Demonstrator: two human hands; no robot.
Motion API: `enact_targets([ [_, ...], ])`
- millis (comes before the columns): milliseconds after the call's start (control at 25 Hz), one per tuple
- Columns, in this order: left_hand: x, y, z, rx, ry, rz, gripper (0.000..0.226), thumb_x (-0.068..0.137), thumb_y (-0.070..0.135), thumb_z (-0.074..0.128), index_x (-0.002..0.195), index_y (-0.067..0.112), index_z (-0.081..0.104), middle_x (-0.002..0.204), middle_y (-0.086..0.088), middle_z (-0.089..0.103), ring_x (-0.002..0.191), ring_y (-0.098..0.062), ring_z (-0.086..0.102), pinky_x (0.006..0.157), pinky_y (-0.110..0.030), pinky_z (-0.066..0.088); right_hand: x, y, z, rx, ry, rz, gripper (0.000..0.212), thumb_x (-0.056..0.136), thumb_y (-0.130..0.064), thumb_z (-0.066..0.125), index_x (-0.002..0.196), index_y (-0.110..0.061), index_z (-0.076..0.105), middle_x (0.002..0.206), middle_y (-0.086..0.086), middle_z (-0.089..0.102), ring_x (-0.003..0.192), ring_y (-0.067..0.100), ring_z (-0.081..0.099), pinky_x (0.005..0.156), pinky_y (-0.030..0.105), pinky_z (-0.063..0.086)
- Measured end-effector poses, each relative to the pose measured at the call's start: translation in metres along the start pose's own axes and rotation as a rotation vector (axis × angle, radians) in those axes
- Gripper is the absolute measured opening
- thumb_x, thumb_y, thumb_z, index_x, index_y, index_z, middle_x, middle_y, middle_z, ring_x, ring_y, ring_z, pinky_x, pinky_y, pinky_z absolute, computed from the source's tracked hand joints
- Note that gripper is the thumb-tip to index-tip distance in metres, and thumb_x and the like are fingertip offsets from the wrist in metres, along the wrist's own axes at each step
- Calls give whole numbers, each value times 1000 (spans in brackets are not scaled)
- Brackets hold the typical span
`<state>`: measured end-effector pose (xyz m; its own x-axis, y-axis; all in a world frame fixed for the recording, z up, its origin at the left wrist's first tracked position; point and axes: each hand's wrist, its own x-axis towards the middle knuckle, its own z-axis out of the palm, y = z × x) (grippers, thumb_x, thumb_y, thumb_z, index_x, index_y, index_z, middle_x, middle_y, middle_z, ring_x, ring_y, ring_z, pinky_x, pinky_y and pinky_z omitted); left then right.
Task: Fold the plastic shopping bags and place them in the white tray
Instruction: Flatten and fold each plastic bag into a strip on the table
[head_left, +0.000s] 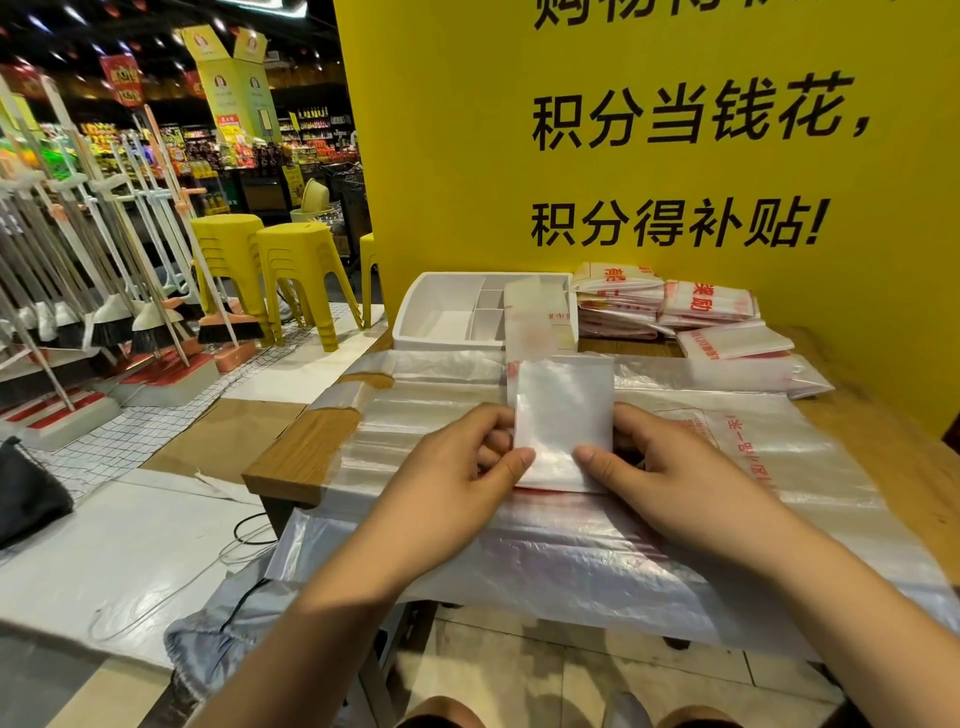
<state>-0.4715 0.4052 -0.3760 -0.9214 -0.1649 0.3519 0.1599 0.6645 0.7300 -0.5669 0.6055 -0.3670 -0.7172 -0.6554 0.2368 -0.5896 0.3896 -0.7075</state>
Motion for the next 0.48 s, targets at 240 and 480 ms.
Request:
enact_targets([
  [240, -1, 3, 12, 119, 106, -26, 47, 94, 29, 62, 139, 31, 48, 100, 14, 57, 83, -3, 58, 74, -13, 45, 8, -8, 18, -230, 133, 34, 50, 101, -41, 47, 146, -32, 28, 91, -5, 71, 80, 18, 65, 69, 37, 51],
  [480, -6, 1, 22, 318, 57, -12, 33, 95, 37, 52, 128, 31, 57, 104, 19, 43, 96, -2, 49, 104, -34, 38, 4, -21, 30, -518, 159, 100, 57, 102, -35, 34, 155, -20, 17, 105, 7, 69, 92, 29, 65, 63, 34, 37],
])
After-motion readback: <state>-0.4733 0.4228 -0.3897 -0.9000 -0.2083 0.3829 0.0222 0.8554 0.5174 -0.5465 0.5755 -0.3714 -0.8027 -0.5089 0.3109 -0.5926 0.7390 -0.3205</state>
